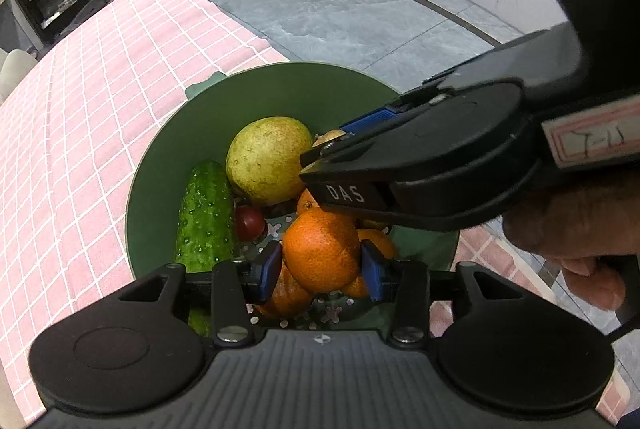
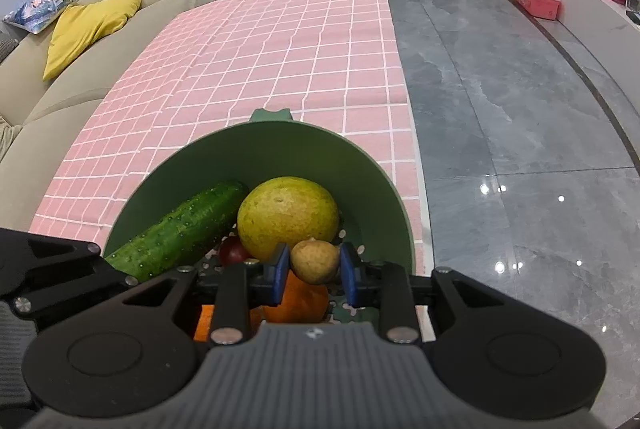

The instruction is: Organize fruits

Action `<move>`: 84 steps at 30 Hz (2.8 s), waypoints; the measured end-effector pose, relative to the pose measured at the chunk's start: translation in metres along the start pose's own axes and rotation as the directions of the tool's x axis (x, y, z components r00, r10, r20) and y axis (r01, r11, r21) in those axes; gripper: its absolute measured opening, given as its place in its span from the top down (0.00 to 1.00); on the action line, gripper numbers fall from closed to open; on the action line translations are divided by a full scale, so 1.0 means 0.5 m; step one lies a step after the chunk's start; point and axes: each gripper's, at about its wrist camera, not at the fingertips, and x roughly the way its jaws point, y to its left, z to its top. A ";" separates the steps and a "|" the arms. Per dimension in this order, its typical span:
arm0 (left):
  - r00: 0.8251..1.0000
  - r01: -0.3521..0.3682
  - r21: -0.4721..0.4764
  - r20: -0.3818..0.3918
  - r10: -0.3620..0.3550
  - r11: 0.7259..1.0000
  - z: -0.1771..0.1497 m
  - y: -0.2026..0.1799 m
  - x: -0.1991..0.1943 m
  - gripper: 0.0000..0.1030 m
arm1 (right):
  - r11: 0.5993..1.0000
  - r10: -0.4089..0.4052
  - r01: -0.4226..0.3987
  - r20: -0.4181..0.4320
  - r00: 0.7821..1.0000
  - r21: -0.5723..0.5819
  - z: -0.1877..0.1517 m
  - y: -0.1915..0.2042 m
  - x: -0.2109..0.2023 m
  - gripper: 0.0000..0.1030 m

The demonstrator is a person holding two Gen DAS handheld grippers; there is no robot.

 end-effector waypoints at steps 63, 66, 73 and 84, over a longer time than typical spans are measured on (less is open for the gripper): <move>0.967 -0.056 -0.454 0.198 0.162 0.889 -0.169 0.087 -0.252 0.17 | 0.977 -0.211 0.207 0.144 0.967 0.043 -0.111 0.132 -0.284 0.18; 0.967 -0.056 -0.453 0.197 0.161 0.890 -0.169 0.087 -0.251 0.17 | 0.978 -0.209 0.205 0.142 0.967 0.042 -0.112 0.130 -0.282 0.18; 0.967 -0.056 -0.453 0.196 0.161 0.890 -0.169 0.087 -0.251 0.17 | 0.978 -0.207 0.203 0.142 0.968 0.042 -0.112 0.130 -0.282 0.18; 0.969 -0.053 -0.455 0.192 0.156 0.889 -0.169 0.087 -0.248 0.17 | 0.979 -0.204 0.199 0.137 0.969 0.045 -0.114 0.128 -0.279 0.18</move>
